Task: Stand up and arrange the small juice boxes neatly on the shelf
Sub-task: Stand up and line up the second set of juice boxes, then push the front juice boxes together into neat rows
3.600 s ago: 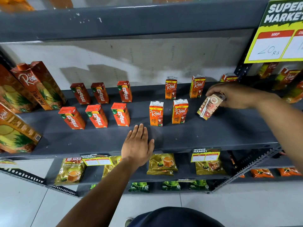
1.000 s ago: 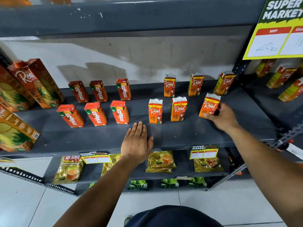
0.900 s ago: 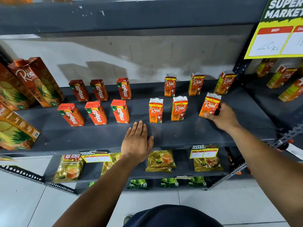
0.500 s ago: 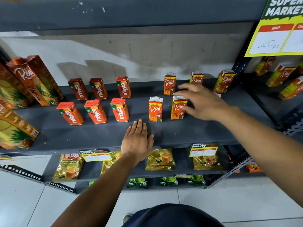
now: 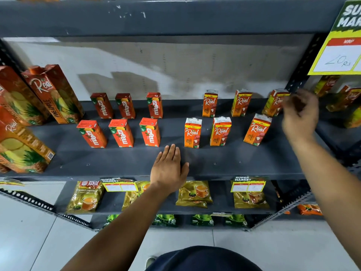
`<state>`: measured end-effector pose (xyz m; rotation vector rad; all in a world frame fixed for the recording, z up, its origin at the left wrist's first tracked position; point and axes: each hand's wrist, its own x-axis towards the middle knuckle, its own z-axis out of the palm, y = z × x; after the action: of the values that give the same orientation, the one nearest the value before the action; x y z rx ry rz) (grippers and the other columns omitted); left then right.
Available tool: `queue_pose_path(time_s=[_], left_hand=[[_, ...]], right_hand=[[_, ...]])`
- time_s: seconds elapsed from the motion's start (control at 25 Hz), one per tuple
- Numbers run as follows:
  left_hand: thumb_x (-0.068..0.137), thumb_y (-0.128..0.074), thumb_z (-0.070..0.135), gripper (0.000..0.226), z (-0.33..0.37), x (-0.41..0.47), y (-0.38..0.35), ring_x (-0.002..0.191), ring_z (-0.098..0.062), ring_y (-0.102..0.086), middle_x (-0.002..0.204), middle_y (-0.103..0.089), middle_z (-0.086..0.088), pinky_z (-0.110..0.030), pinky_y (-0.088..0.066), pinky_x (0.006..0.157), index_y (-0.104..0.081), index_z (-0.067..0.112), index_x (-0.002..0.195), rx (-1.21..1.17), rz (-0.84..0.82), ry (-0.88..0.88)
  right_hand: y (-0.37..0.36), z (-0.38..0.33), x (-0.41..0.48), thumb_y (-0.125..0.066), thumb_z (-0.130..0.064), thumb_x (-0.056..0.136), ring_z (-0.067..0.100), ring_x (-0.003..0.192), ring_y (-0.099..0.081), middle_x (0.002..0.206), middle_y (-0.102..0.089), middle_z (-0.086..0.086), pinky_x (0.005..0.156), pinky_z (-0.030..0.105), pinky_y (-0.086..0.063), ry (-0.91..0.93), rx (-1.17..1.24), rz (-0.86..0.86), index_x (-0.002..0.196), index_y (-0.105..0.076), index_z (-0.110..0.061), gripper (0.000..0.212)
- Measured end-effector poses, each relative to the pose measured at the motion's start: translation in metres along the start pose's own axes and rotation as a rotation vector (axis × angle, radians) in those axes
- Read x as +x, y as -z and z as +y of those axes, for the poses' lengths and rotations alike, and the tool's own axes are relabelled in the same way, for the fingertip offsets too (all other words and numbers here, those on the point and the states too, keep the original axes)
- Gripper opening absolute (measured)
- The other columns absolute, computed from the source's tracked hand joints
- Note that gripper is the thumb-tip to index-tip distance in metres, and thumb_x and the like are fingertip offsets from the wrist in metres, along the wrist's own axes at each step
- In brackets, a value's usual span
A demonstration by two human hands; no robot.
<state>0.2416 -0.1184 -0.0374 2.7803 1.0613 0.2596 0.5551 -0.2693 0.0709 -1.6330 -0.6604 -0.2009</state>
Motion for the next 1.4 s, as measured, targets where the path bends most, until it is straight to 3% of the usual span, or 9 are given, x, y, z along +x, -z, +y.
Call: queue_pose_path(time_s=[0.16, 0.32, 0.44, 0.76, 0.84, 1.0, 1.2, 1.32, 1.4], left_hand=[[0.092, -0.052, 0.044, 0.070, 0.013, 0.018, 0.007, 0.142, -0.026, -0.026, 0.154, -0.031, -0.007, -0.038, -0.026, 0.114, -0.023, 0.010, 0.147, -0.344, 0.027, 0.159], [0.088, -0.063, 0.039, 0.056, 0.033, 0.045, 0.013, 0.113, -0.014, -0.053, 0.124, -0.057, 0.004, -0.029, -0.042, 0.090, -0.038, 0.019, 0.134, -0.789, 0.057, 0.270], [0.086, -0.066, 0.043, 0.061, 0.042, 0.061, 0.013, 0.099, -0.005, -0.053, 0.112, -0.054, 0.012, -0.016, -0.038, 0.077, -0.040, 0.020, 0.136, -0.908, 0.136, 0.281], [0.080, -0.069, 0.049, 0.062, 0.064, 0.079, -0.001, 0.100, -0.006, -0.057, 0.112, -0.059, 0.010, -0.021, -0.045, 0.083, -0.047, 0.018, 0.129, -0.952, 0.126, 0.247], [0.080, -0.070, 0.049, 0.062, 0.072, 0.082, -0.003, 0.100, -0.005, -0.056, 0.110, -0.057, 0.012, -0.021, -0.045, 0.083, -0.045, 0.021, 0.128, -0.959, 0.094, 0.230], [0.078, -0.073, 0.049, 0.062, 0.083, 0.087, -0.004, 0.100, -0.004, -0.057, 0.112, -0.059, 0.013, -0.020, -0.044, 0.082, -0.045, 0.026, 0.129, -0.967, 0.013, 0.195], [0.077, -0.074, 0.047, 0.063, 0.112, 0.095, -0.009, 0.111, -0.016, -0.058, 0.119, -0.063, 0.002, -0.032, -0.046, 0.093, -0.047, 0.021, 0.128, -0.966, -0.031, 0.180], [0.081, -0.073, 0.042, 0.062, 0.146, 0.098, -0.011, 0.116, -0.017, -0.055, 0.125, -0.061, 0.000, -0.032, -0.043, 0.096, -0.046, 0.019, 0.132, -0.987, -0.092, 0.143], [0.082, -0.071, 0.043, 0.062, 0.164, 0.094, -0.015, 0.115, -0.015, -0.055, 0.124, -0.061, 0.001, -0.028, -0.043, 0.094, -0.044, 0.018, 0.133, -0.964, -0.123, 0.123]], right_hand=[[0.004, 0.031, -0.023, -0.052, -0.047, 0.085, 0.006, 0.096, -0.052, 0.108, -0.055, -0.006, 0.088, 0.029, -0.038, -0.472, 0.271, 0.000, 0.114, -0.050, -0.027, 0.036], [-0.013, 0.038, -0.029, -0.052, -0.062, 0.082, 0.005, 0.104, -0.058, 0.112, -0.062, -0.016, 0.086, 0.030, -0.039, -0.674, 0.438, -0.121, 0.115, -0.053, -0.037, 0.042], [-0.028, 0.040, -0.029, -0.059, -0.060, 0.080, 0.011, 0.093, -0.069, 0.107, -0.070, -0.005, 0.072, 0.030, -0.050, -0.696, 0.417, -0.146, 0.109, -0.059, -0.035, 0.038], [-0.052, 0.052, -0.021, -0.062, -0.046, 0.081, 0.010, 0.067, -0.072, 0.070, -0.074, -0.007, 0.058, 0.027, -0.052, -0.774, 0.486, -0.204, 0.094, -0.064, -0.028, 0.022], [-0.061, 0.048, -0.028, -0.059, -0.050, 0.081, 0.014, 0.073, -0.073, 0.077, -0.076, -0.004, 0.058, 0.027, -0.054, -0.771, 0.485, -0.286, 0.097, -0.064, -0.026, 0.029], [-0.070, 0.043, -0.039, -0.057, -0.063, 0.067, 0.026, 0.093, -0.069, 0.104, -0.070, 0.008, 0.081, 0.043, -0.055, -0.800, 0.435, -0.353, 0.119, -0.057, -0.021, 0.066], [-0.045, 0.054, -0.023, -0.055, -0.053, 0.080, 0.020, 0.081, -0.073, 0.089, -0.075, 0.003, 0.065, 0.034, -0.055, -0.783, 0.455, -0.321, 0.105, -0.062, -0.024, 0.039], [-0.019, 0.062, -0.011, -0.055, -0.051, 0.081, 0.023, 0.088, -0.071, 0.096, -0.072, 0.006, 0.070, 0.036, -0.054, -0.767, 0.462, -0.292, 0.114, -0.060, -0.020, 0.046], [0.001, 0.067, -0.010, -0.055, -0.053, 0.077, 0.021, 0.084, -0.071, 0.091, -0.073, 0.004, 0.068, 0.035, -0.053, -0.760, 0.460, -0.280, 0.105, -0.066, -0.022, 0.044]])
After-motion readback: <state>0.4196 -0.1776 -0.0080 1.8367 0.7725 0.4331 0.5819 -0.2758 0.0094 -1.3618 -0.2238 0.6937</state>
